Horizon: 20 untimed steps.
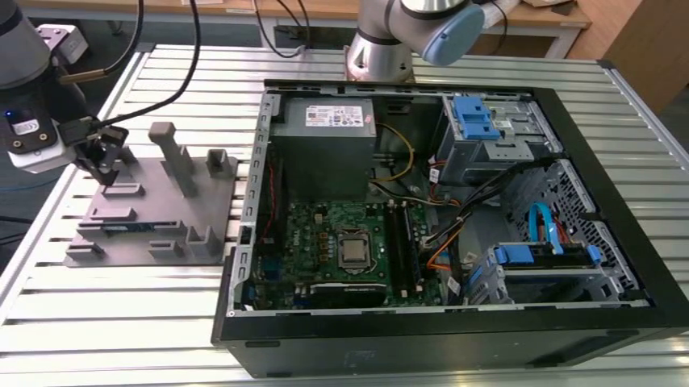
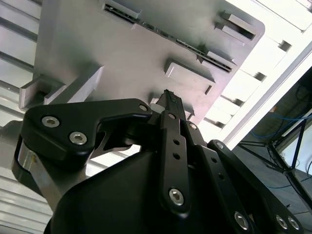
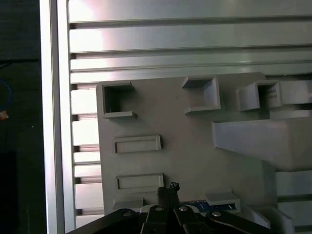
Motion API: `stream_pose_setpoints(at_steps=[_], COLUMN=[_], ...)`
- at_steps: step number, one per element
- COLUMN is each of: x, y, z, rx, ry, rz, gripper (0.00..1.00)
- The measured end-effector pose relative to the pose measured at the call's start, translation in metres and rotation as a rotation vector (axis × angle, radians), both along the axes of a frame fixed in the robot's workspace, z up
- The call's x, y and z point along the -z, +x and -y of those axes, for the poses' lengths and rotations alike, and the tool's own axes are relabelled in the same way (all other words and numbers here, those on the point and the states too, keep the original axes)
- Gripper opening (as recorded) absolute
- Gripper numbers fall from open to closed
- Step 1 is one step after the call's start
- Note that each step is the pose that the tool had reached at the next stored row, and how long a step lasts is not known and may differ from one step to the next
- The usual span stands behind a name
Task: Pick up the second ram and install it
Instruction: 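Reach for the second ram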
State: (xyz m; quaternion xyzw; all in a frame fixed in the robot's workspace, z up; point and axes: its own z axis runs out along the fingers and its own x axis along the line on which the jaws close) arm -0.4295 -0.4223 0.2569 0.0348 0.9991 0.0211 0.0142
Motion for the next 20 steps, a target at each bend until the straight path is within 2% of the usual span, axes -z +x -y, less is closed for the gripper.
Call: stream_pose_setpoints(at_steps=[18, 19, 20], x=[0.0320, 0.0329, 0.0332], y=[-0.008, -0.009, -0.009], z=[0.0000, -0.0001, -0.0001], rx=[0.000, 0.000, 0.000], ry=[-0.0004, -0.0020, -0.0087], rz=[0.0001, 0.0000, 0.0000], gripper=[0.11, 0.11, 0.11])
